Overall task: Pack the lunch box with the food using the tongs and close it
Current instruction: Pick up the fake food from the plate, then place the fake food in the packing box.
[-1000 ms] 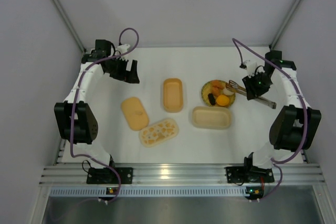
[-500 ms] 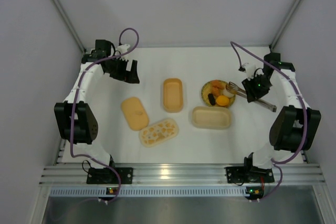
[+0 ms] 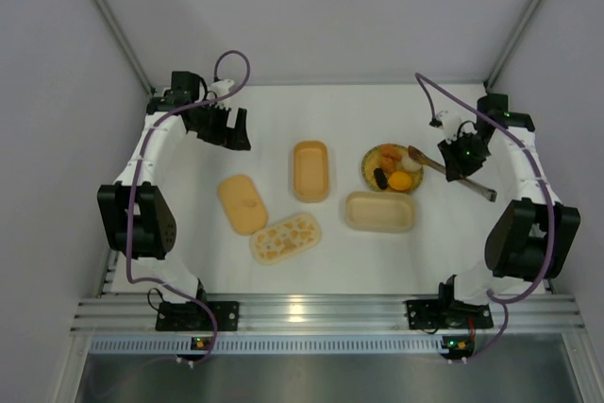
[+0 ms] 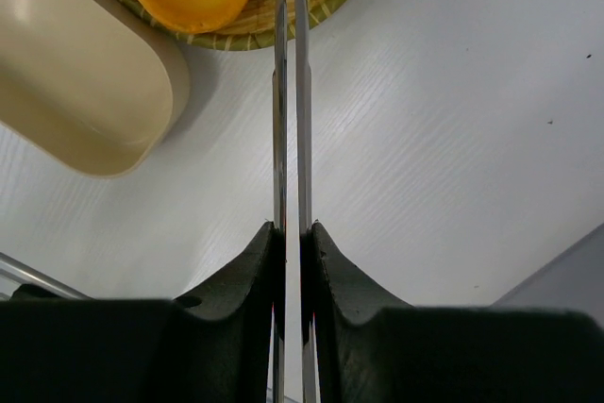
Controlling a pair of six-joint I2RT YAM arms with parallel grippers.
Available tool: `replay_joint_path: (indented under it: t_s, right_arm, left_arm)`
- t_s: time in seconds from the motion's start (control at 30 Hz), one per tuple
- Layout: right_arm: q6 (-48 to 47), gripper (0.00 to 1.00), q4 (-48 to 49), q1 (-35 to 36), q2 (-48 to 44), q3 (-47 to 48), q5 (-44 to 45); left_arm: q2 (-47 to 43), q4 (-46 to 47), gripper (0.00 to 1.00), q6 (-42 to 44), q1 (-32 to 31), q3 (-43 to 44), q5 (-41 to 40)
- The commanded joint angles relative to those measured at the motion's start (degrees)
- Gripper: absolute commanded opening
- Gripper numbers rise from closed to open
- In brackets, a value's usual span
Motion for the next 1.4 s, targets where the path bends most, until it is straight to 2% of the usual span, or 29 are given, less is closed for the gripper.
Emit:
replay_joint_path:
  t_s: [0.0, 0.43, 0.9, 1.37]
  right_arm:
    - [0.3, 0.0, 0.4, 1.0, -4.5, 1.1, -3.0]
    - [4.2, 0.0, -0.4, 2.5, -4.8, 7.4, -9.8]
    - [14.7, 0.0, 12.0, 21.2, 2.1, 9.3, -12.1]
    - [17.4, 0.0, 15.9, 30.3, 9.7, 13.8, -12.2]
  left_arm:
    - [-2.0, 0.7, 0.98, 1.0, 0.1, 0.8, 0.3]
    - [-1.8, 0.3, 0.98, 1.1, 0.1, 1.7, 0.0]
    - [-2.9, 0.0, 0.98, 1.4, 0.1, 1.0, -0.6]
    - [-3.3, -1.3, 0.98, 2.9, 0.1, 1.1, -3.2]
